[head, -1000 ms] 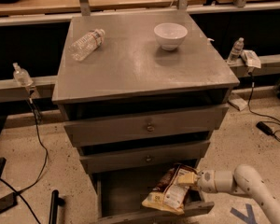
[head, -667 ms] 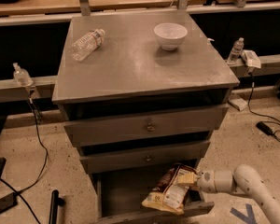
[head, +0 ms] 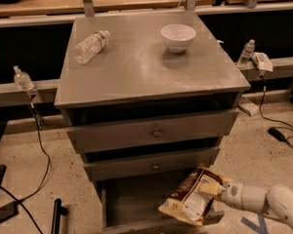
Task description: Pick brown chip bag from bottom drawer and place on counter
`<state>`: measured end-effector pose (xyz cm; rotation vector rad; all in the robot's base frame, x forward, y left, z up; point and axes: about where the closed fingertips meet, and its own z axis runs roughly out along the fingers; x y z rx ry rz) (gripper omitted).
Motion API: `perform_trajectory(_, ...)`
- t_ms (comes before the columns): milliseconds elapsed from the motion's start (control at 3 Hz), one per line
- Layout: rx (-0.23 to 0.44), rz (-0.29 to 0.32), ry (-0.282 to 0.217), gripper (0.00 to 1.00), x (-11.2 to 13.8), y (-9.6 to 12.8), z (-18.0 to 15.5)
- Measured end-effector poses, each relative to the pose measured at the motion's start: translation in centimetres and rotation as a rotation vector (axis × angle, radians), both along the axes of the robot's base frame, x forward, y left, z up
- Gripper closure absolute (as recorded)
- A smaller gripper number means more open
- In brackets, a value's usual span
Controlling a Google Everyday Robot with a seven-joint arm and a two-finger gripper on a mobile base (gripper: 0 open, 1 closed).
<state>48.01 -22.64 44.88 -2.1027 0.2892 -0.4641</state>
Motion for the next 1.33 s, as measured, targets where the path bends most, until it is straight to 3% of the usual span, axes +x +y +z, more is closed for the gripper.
perform_trajectory(667,-0.054,-0.129,-0.116,1.00,-1.1,-4.7,8.4)
perform_trajectory(1000,-0.074,-0.213,-0.178,1.00,-0.1,-7.8,13.9)
perform_trajectory(1333,-0.093,-0.259,-0.233,1.00,1.6,-9.9,20.1)
